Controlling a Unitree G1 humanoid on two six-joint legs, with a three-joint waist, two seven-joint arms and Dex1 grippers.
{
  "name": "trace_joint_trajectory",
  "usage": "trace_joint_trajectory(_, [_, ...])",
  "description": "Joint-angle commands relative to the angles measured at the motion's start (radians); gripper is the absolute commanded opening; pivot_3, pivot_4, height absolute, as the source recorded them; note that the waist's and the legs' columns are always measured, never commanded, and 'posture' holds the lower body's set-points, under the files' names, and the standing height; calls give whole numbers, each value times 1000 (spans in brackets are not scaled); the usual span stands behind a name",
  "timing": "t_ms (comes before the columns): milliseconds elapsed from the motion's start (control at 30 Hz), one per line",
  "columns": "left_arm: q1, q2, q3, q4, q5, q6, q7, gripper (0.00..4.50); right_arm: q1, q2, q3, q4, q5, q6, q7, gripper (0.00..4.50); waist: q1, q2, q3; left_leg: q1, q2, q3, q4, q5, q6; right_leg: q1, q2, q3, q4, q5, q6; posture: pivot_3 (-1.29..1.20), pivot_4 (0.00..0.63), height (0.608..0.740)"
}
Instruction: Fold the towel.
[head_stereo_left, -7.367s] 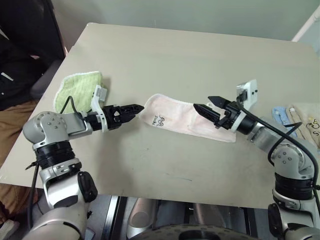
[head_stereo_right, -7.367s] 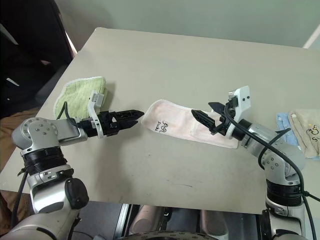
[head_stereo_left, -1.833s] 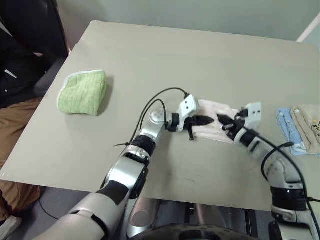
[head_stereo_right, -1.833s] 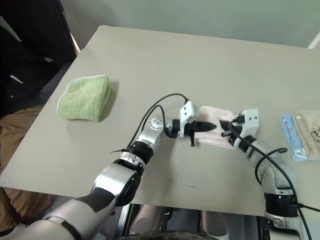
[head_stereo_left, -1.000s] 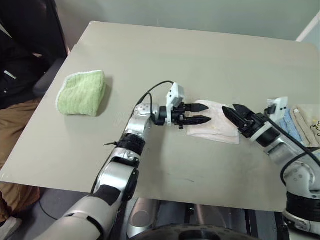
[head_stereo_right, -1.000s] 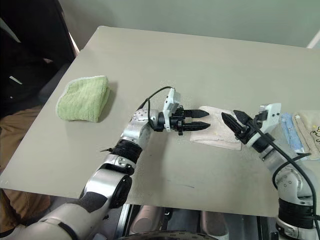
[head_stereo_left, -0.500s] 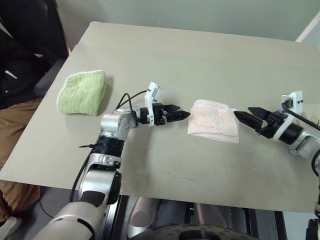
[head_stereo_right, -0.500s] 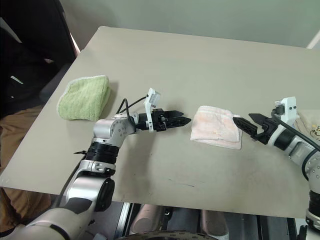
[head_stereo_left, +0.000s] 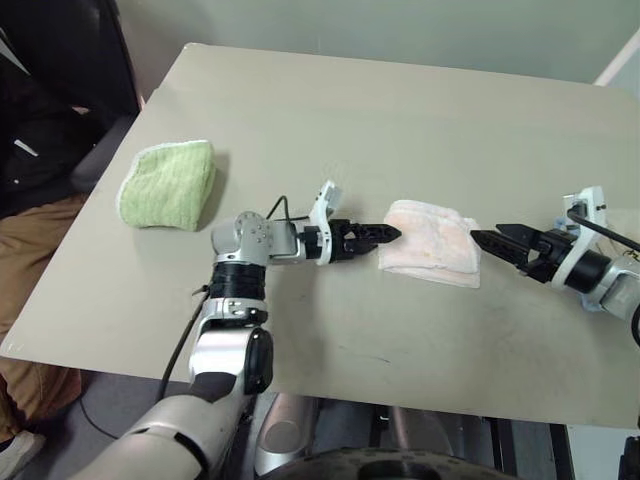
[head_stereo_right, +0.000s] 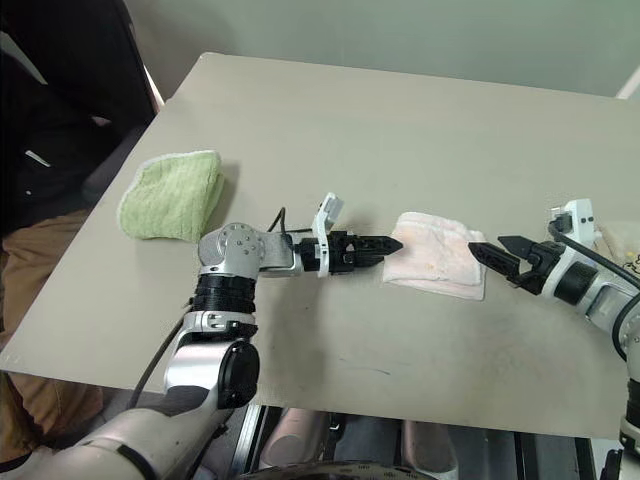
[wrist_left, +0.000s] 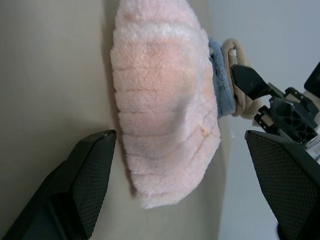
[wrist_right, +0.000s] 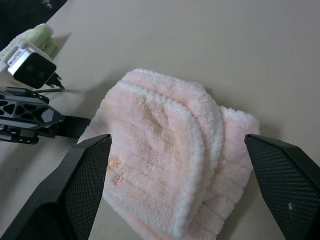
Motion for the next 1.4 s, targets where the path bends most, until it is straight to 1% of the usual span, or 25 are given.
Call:
trace_joint_trajectory(33, [-22, -47, 36, 51, -9, 56, 74, 4460, 13, -17, -61, -42, 32, 18, -6, 4500, 1, 0, 0, 1, 0, 0, 0, 0, 0, 1, 0, 0, 0, 0, 0, 0, 150, 740])
trace_joint_trajectory(100, [-29, -72, 61, 72, -8, 72, 110, 4460, 29, -14, -73, -59, 37, 26, -8, 4500, 4, 0, 0, 4, 0, 0, 0, 0, 0, 4, 0, 1, 0, -4, 4, 0, 150, 740])
trace_joint_trajectory(200, [-51, -108, 123, 114, -14, 86, 163, 4460, 49, -6, -81, -79, 38, 29, -13, 4500, 8, 0, 0, 7, -1, 0, -1, -1, 2, 7, 0, 2, 0, -6, 4, 0, 150, 740])
trace_joint_trajectory(300, [-69, -137, 160, 149, -17, 90, 196, 4460, 61, 2, -87, -96, 44, 32, -23, 4500, 10, 0, 0, 7, -3, 0, -1, -3, 5, 8, -1, 2, -1, -6, 5, 0, 150, 740])
trace_joint_trajectory(433, [-81, -165, 124, 182, 8, 76, 221, 4460, 79, 6, -100, -112, 55, 37, -35, 4500, 17, 0, 0, 8, -5, -1, -1, -2, 6, 10, -1, 3, 0, -6, 6, 0, 150, 740])
trace_joint_trajectory(567, [-97, -191, 124, 201, -20, 94, 201, 4460, 86, 2, -113, -118, 64, 41, -43, 4500, 23, 0, 0, 10, -8, -1, -1, -3, 6, 13, -4, 4, -1, -7, 7, 0, 150, 740])
trace_joint_trajectory(600, [-102, -198, 130, 207, -27, 97, 198, 4460, 88, 2, -115, -120, 66, 42, -45, 4500, 23, 0, 0, 11, -9, -1, -1, -7, 11, 14, -5, 4, -1, -8, 8, 0, 150, 740])
trace_joint_trajectory(700, [-111, -214, 131, 224, -43, 95, 187, 4460, 91, 3, -121, -125, 71, 46, -49, 4500, 23, 0, 0, 11, -13, -1, -1, -7, 12, 14, -9, 4, 0, -10, 10, 0, 150, 740])
trace_joint_trajectory(800, [-118, -225, 127, 256, -44, 63, 185, 4460, 98, 5, -125, -137, 72, 48, -62, 4500, 23, 0, 0, 11, -17, 0, -1, -6, 10, 15, -13, 4, 0, -11, 11, 0, 150, 740])
trace_joint_trajectory(833, [-118, -227, 121, 264, -42, 53, 184, 4460, 101, 7, -127, -141, 72, 47, -65, 4500, 24, 0, 0, 11, -19, 0, -1, -5, 11, 16, -14, 4, -1, -13, 15, 0, 150, 740])
trace_joint_trajectory(933, [-115, -227, 98, 278, -39, 30, 174, 4460, 115, 10, -141, -151, 77, 45, -74, 4500, 27, 0, 0, 12, -22, -1, -1, -6, 13, 18, -16, 4, -1, -14, 15, 0, 150, 740])
trace_joint_trajectory(1033, [-113, -223, 77, 283, -44, 16, 161, 3915, 129, 14, -154, -152, 78, 38, -82, 4500, 28, 0, 0, 13, -27, -1, -1, -7, 14, 20, -18, 4, -1, -14, 17, 0, 150, 740])
trace_joint_trajectory(1067, [-113, -221, 70, 285, -48, 15, 156, 3617, 132, 15, -156, -152, 78, 35, -83, 4500, 28, 0, 1, 13, -28, -1, -1, -8, 14, 20, -18, 5, -1, -15, 18, 0, 150, 740])
trace_joint_trajectory(1100, [-113, -220, 64, 288, -51, 13, 152, 3208, 136, 16, -158, -154, 79, 33, -84, 4500, 28, 0, 1, 13, -29, -1, -1, -9, 14, 20, -19, 6, -1, -15, 19, 0, 150, 740])
trace_joint_trajectory(1167, [-112, -219, 56, 292, -56, 6, 147, 2532, 143, 20, -158, -157, 78, 29, -88, 4500, 28, 0, 1, 13, -30, -1, -1, -10, 13, 20, -22, 6, -1, -19, 26, 0, 150, 740])
trace_joint_trajectory(1233, [-109, -222, 50, 293, -61, 3, 140, 1757, 146, 25, -157, -161, 79, 26, -94, 4500, 28, 1, 1, 13, -31, -1, -1, -10, 13, 20, -24, 5, -1, -19, 27, 0, 150, 740])
trace_joint_trajectory(1267, [-108, -222, 47, 292, -63, 2, 137, 1443, 146, 26, -157, -162, 79, 26, -96, 4500, 28, 1, 1, 13, -31, -1, -1, -10, 14, 20, -25, 5, -1, -19, 27, 0, 150, 740])
trace_joint_trajectory(1300, [-109, -222, 44, 294, -65, -1, 135, 1000, 146, 26, -156, -161, 79, 25, -97, 4500, 28, 1, 1, 13, -32, -1, -2, -10, 14, 20, -26, 5, -1, -20, 28, 0, 150, 740])
trace_joint_trajectory(1400, [-107, -217, 45, 299, -71, -10, 125, 46, 146, 27, -153, -158, 77, 21, -98, 4500, 28, 1, 1, 13, -34, -1, -2, -10, 14, 21, -28, 4, -1, -20, 29, 0, 150, 740])
